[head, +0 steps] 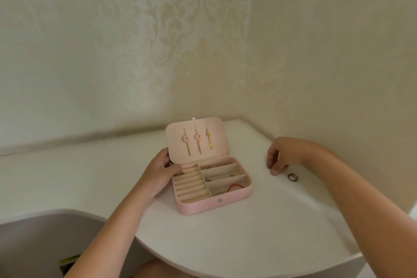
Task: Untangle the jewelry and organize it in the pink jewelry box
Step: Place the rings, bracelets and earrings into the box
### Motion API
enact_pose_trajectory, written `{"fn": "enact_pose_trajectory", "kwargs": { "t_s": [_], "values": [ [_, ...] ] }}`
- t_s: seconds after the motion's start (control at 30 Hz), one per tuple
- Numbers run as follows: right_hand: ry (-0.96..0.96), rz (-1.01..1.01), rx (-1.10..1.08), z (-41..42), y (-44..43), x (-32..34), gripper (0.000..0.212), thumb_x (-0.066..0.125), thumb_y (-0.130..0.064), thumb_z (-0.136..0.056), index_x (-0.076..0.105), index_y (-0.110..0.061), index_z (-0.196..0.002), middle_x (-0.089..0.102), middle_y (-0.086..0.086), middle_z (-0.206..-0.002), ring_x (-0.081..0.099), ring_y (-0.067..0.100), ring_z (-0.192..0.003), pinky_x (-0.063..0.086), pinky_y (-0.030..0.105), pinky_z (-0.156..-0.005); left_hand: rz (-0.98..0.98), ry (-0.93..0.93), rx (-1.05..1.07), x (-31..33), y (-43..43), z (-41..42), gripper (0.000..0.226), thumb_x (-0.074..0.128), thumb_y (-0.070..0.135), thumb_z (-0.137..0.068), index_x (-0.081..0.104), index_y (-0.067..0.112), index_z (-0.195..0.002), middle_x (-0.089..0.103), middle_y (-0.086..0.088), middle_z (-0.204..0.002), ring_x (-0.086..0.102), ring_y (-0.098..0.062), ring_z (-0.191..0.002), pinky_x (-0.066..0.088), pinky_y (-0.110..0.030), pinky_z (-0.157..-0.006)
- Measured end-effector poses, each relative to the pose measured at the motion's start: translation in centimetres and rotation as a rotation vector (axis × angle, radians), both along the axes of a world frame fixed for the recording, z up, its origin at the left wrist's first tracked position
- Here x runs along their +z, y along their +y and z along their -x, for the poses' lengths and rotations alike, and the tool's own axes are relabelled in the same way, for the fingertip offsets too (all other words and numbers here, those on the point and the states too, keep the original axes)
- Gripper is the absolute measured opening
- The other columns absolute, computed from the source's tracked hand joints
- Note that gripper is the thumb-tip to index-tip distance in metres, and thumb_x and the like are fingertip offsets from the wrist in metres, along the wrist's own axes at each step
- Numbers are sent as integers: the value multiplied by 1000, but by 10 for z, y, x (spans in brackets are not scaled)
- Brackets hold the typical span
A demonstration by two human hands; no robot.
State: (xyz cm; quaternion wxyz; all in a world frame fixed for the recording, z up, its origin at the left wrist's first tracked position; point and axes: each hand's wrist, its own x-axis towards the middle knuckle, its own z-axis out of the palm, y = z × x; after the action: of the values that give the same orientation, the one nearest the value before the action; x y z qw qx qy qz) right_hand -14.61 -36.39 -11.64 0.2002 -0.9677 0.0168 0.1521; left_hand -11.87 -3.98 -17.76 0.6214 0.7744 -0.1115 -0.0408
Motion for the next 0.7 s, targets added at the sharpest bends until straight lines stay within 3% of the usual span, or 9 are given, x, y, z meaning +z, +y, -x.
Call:
{"fn": "enact_pose_trajectory", "kwargs": {
  "t_s": [0.2,0.3,0.4,0.7],
  "values": [
    [-27,-29,1,-7,-4,-4,22,82,-6,-67,66,-17,-76,66,0,-75,62,8,-60,47,17,-61,-8,-4,5,1,-1,1,55,62,17,-60,58,22,-115,72,6,-103,63,-22,-103,47,-38,-92],
    [-59,63,-19,-7,-7,-5,27,84,-20,-65,64,-23,-83,59,-8,-83,55,5,-69,41,19,-63,-9,-14,5,2,0,2,55,63,16,-63,57,19,-118,71,6,-105,64,-19,-102,48,-33,-89],
    [4,81,-19,-7,-11,-4,35,86,-32,-63,62,-24,-87,60,-9,-83,57,9,-69,42,19,-63,-6,-14,13,1,0,2,44,62,2,-77,58,18,-118,70,5,-107,64,-13,-99,47,-25,-82],
    [87,-11,-35,-13,-15,-1,20,85,-12,-66,67,-14,-76,70,0,-75,65,14,-63,51,21,-63,20,-9,35,3,0,4,41,59,-1,-82,59,17,-120,71,5,-108,64,-11,-103,46,-26,-85]
  ]
}}
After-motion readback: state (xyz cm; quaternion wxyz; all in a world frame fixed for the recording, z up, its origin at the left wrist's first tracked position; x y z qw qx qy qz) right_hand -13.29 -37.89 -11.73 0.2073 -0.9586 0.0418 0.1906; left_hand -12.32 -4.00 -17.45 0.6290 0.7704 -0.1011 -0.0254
